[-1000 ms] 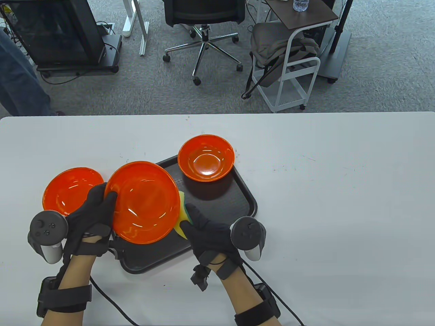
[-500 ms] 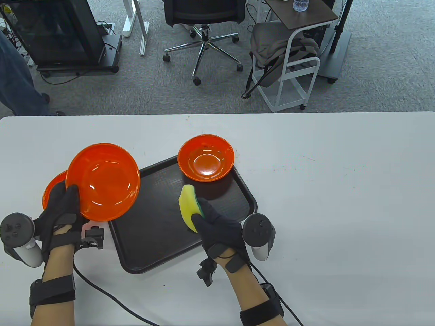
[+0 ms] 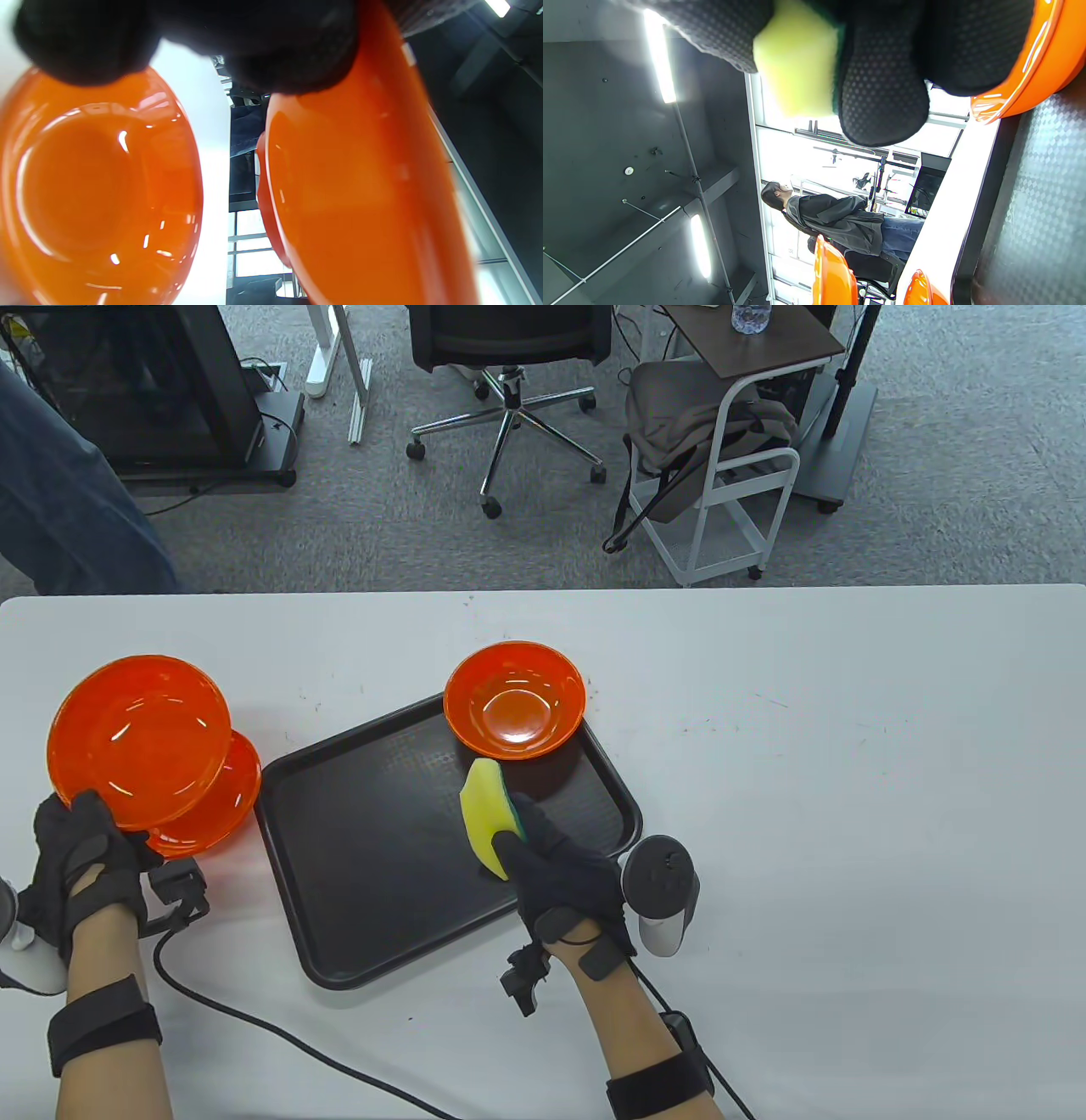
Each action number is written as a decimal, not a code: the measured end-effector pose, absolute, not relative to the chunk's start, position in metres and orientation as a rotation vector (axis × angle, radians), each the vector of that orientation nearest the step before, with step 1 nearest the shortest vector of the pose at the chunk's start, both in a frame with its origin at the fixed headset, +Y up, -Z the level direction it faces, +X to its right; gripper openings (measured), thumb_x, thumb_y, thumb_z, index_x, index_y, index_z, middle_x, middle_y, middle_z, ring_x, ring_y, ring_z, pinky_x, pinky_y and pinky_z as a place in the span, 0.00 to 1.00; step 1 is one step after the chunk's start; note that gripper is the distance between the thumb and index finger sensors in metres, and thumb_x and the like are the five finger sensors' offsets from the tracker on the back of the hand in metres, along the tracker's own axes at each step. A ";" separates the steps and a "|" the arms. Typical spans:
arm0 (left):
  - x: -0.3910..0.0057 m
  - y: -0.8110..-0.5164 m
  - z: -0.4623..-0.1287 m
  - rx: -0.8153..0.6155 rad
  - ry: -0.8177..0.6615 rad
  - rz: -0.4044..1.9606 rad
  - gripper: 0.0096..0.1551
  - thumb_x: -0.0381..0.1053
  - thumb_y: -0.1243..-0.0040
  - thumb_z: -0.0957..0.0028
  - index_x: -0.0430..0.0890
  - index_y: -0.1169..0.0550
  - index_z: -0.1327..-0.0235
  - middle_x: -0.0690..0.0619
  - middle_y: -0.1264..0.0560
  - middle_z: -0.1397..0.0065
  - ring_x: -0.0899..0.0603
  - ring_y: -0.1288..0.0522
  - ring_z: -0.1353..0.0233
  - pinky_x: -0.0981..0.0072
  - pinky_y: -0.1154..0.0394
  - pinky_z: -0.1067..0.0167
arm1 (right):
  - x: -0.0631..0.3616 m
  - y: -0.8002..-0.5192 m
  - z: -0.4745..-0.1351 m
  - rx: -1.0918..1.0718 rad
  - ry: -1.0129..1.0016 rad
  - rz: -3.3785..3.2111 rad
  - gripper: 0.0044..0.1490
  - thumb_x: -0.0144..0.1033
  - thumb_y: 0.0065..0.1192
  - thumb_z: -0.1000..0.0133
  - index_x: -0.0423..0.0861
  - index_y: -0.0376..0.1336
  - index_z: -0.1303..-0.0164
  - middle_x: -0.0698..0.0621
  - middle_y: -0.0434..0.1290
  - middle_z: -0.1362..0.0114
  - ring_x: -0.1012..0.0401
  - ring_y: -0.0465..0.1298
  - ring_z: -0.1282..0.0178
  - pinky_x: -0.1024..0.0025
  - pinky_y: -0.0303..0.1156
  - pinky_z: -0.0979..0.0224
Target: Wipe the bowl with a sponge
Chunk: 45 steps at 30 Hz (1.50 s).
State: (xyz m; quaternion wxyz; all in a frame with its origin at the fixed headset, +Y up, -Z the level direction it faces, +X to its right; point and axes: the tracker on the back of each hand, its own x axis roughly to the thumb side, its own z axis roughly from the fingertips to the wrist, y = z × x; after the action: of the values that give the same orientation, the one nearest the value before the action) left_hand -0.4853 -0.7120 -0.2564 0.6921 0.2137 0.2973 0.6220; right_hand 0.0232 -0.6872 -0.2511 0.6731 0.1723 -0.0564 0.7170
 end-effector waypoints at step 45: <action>-0.469 -0.735 -0.255 -0.051 0.718 1.211 0.57 0.64 0.38 0.45 0.37 0.57 0.28 0.43 0.23 0.50 0.48 0.19 0.67 0.53 0.19 0.63 | 0.032 -0.684 -0.252 0.432 -0.153 1.618 0.33 0.39 0.62 0.38 0.32 0.55 0.33 0.32 0.75 0.37 0.48 0.83 0.52 0.47 0.76 0.48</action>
State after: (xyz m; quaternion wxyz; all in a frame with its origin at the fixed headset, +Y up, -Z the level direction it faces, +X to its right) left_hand -0.4693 -0.7347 -0.2551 0.7619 -0.0235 0.3302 0.5567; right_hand 0.0318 -0.6841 -0.2524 0.6667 0.1916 -0.0676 0.7171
